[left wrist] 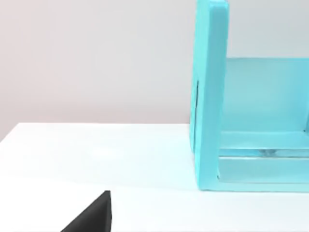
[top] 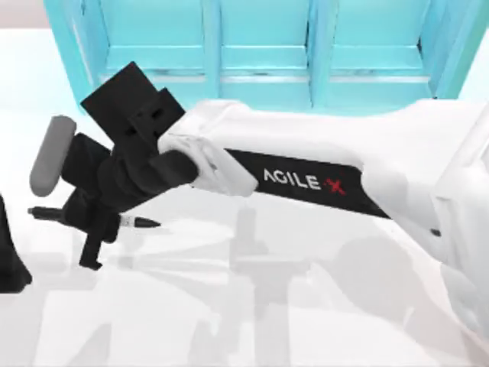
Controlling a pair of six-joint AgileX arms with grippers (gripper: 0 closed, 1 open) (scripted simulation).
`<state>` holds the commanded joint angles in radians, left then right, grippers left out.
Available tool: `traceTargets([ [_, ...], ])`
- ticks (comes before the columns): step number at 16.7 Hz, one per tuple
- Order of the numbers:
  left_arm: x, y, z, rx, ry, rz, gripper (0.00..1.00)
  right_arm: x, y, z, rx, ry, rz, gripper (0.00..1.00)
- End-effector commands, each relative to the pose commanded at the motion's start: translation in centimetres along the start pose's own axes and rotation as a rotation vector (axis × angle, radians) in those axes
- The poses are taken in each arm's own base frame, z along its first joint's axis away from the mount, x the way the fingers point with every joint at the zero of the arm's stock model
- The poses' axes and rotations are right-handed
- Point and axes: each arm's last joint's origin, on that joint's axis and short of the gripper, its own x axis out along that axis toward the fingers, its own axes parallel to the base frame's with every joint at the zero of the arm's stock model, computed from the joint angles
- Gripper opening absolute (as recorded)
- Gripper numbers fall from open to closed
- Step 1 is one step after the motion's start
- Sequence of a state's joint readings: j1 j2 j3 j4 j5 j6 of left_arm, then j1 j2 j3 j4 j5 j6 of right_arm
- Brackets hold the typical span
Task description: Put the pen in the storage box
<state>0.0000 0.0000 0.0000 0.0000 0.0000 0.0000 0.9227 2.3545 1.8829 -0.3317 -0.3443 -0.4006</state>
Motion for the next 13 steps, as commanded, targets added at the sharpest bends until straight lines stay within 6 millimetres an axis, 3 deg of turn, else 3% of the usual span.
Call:
traceTargets([
  [7, 0.0, 0.0, 0.0, 0.000, 0.000, 0.000, 1.00, -0.6, -0.3, 0.3, 0.018, 0.007, -0.010, 0.00],
  [10, 0.0, 0.0, 0.0, 0.000, 0.000, 0.000, 1.00, -2.0, -2.7, -1.8, 0.183, 0.113, -0.093, 0.00],
  [13, 0.0, 0.0, 0.0, 0.000, 0.000, 0.000, 1.00, -5.4, -6.7, -5.2, 0.486, 0.275, -0.259, 0.00],
])
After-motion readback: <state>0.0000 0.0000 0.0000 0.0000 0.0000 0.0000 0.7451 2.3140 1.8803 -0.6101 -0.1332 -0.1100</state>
